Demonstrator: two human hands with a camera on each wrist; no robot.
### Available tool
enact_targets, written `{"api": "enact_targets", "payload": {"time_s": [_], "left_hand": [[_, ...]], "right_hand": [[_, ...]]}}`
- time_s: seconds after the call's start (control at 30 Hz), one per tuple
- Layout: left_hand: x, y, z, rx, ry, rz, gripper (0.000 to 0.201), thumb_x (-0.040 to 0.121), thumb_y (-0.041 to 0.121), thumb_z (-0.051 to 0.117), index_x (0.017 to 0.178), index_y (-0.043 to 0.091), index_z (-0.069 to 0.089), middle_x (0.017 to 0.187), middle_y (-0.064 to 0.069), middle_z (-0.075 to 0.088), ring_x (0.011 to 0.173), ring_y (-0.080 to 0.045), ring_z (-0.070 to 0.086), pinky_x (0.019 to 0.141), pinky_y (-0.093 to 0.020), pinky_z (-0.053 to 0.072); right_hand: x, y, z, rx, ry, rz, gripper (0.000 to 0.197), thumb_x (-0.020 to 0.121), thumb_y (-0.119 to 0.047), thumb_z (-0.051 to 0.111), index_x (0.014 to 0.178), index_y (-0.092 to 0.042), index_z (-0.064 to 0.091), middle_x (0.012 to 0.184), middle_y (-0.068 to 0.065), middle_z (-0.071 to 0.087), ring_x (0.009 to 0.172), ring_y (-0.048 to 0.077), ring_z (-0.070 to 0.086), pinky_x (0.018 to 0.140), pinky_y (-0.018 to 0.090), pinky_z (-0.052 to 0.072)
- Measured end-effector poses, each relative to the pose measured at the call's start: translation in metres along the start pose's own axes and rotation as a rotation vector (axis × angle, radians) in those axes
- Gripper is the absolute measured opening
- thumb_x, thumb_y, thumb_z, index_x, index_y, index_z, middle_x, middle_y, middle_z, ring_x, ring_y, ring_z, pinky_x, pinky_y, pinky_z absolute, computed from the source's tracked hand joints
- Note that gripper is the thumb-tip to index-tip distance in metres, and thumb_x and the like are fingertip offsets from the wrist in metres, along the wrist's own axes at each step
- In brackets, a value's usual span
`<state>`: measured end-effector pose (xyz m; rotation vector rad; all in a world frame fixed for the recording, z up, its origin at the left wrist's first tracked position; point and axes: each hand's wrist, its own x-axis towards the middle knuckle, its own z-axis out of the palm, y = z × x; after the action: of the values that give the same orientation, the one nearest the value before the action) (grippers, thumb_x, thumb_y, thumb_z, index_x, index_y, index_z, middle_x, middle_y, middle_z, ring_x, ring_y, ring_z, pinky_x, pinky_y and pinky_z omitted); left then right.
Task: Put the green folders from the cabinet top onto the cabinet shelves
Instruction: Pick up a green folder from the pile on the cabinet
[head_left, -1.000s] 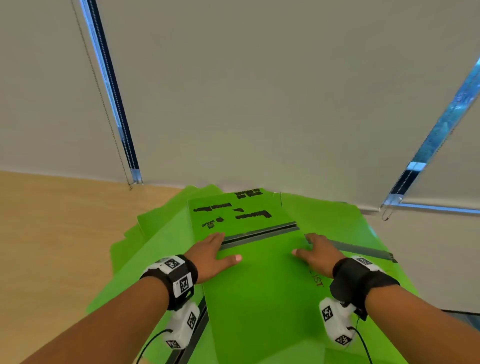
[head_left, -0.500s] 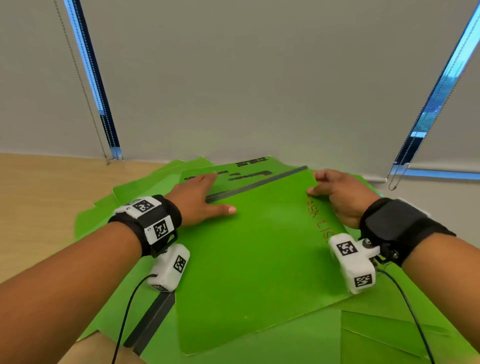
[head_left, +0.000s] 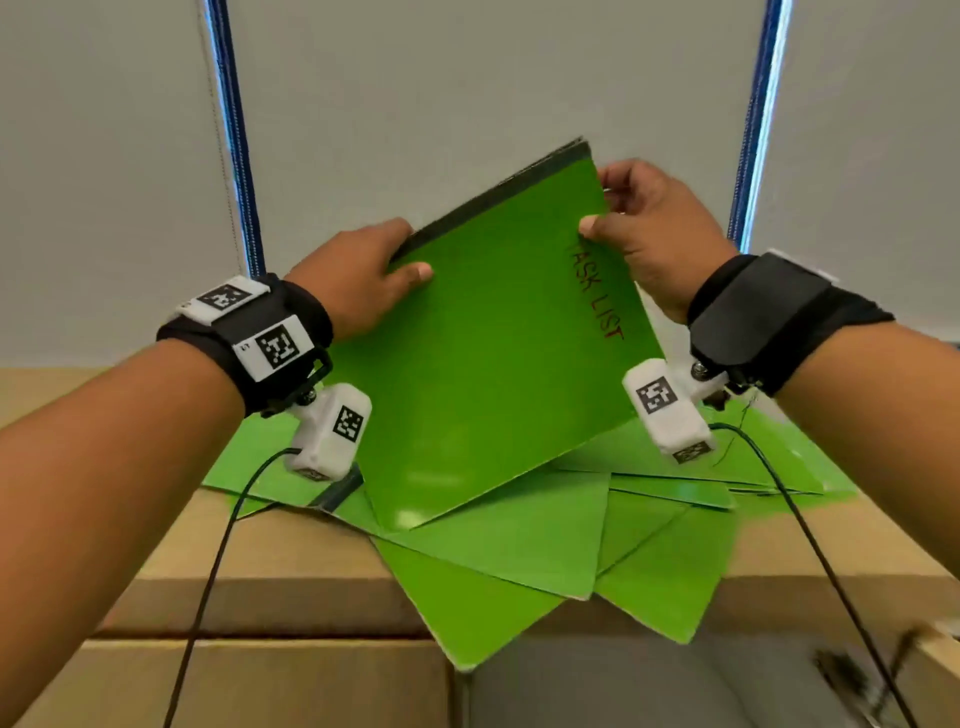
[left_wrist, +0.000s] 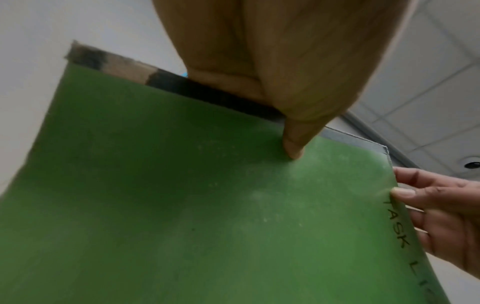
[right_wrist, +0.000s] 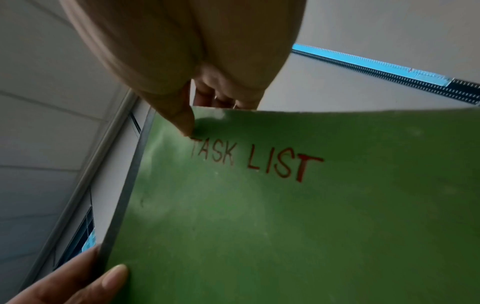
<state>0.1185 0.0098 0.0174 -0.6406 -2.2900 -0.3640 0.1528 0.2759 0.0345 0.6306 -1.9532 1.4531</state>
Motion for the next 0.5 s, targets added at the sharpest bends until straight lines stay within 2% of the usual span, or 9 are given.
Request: {"api": "enact_targets", "payload": {"time_s": [0.07, 0.13, 0.23, 0.3, 0.4, 0.43, 0.5], "left_hand": [[-0.011, 0.018, -0.031, 0.022, 0.019, -0.023, 0.022, 0.098, 0.038, 0.048, 0.094, 0.017, 0.042, 0.069, 0.0, 0.044, 0.071, -0.026, 0.048, 0.062, -0.032, 0.032], [-0.023, 0.034, -0.061, 0.01, 0.031, -0.05, 0.023, 0.098, 0.037, 0.048, 0.091, 0.018, 0.038, 0.068, 0.001, 0.045, 0.068, -0.027, 0.048, 0.059, -0.033, 0.032], [-0.046, 0.06, -0.099, -0.074, 0.104, -0.061, 0.025, 0.099, 0.035, 0.047, 0.089, 0.015, 0.037, 0.067, -0.002, 0.045, 0.062, -0.024, 0.047, 0.053, -0.032, 0.031], [-0.063, 0.074, -0.112, -0.203, 0.159, -0.083, 0.026, 0.099, 0.035, 0.047, 0.091, 0.011, 0.041, 0.068, -0.003, 0.046, 0.06, -0.022, 0.046, 0.052, -0.033, 0.034], [-0.093, 0.096, -0.11, -0.495, 0.145, -0.149, 0.02, 0.099, 0.035, 0.048, 0.098, 0.015, 0.048, 0.085, -0.015, 0.06, 0.074, -0.033, 0.06, 0.066, -0.043, 0.051], [-0.104, 0.104, -0.105, -0.575, 0.13, -0.173, 0.019, 0.099, 0.034, 0.047, 0.101, 0.015, 0.049, 0.094, -0.017, 0.063, 0.083, -0.035, 0.063, 0.073, -0.048, 0.054], [-0.123, 0.12, -0.091, -0.672, 0.102, -0.229, 0.021, 0.1, 0.032, 0.047, 0.107, 0.012, 0.049, 0.103, -0.017, 0.065, 0.094, -0.034, 0.064, 0.081, -0.05, 0.054]], "right_hand": [[-0.012, -0.026, -0.01, -0.069, 0.048, 0.018, 0.037, 0.086, -0.004, 0.064, 0.12, -0.012, 0.051, 0.103, 0.0, 0.061, 0.092, 0.015, 0.061, 0.084, 0.035, 0.054], [-0.024, -0.044, -0.024, -0.156, 0.103, 0.077, 0.057, 0.083, -0.019, 0.072, 0.132, -0.014, 0.043, 0.122, 0.003, 0.051, 0.107, 0.015, 0.055, 0.088, 0.028, 0.049], [-0.047, -0.061, -0.047, -0.22, 0.201, 0.146, 0.09, 0.07, -0.042, 0.076, 0.144, -0.018, 0.03, 0.146, 0.009, 0.034, 0.129, 0.022, 0.042, 0.108, 0.041, 0.038], [-0.069, -0.067, -0.056, -0.193, 0.243, 0.183, 0.1, 0.066, -0.047, 0.076, 0.147, -0.019, 0.025, 0.151, 0.008, 0.028, 0.134, 0.024, 0.037, 0.112, 0.046, 0.034], [-0.109, -0.069, -0.056, -0.035, 0.184, 0.258, 0.098, 0.068, -0.042, 0.077, 0.148, -0.017, 0.025, 0.15, 0.009, 0.034, 0.134, 0.023, 0.04, 0.112, 0.048, 0.035], [-0.122, -0.067, -0.055, 0.058, 0.159, 0.278, 0.091, 0.07, -0.036, 0.077, 0.144, -0.014, 0.03, 0.146, 0.008, 0.042, 0.13, 0.023, 0.046, 0.11, 0.05, 0.038], [-0.142, -0.062, -0.054, 0.264, 0.136, 0.291, 0.064, 0.076, -0.018, 0.073, 0.132, -0.012, 0.045, 0.13, 0.009, 0.06, 0.116, 0.025, 0.061, 0.102, 0.051, 0.046]]}}
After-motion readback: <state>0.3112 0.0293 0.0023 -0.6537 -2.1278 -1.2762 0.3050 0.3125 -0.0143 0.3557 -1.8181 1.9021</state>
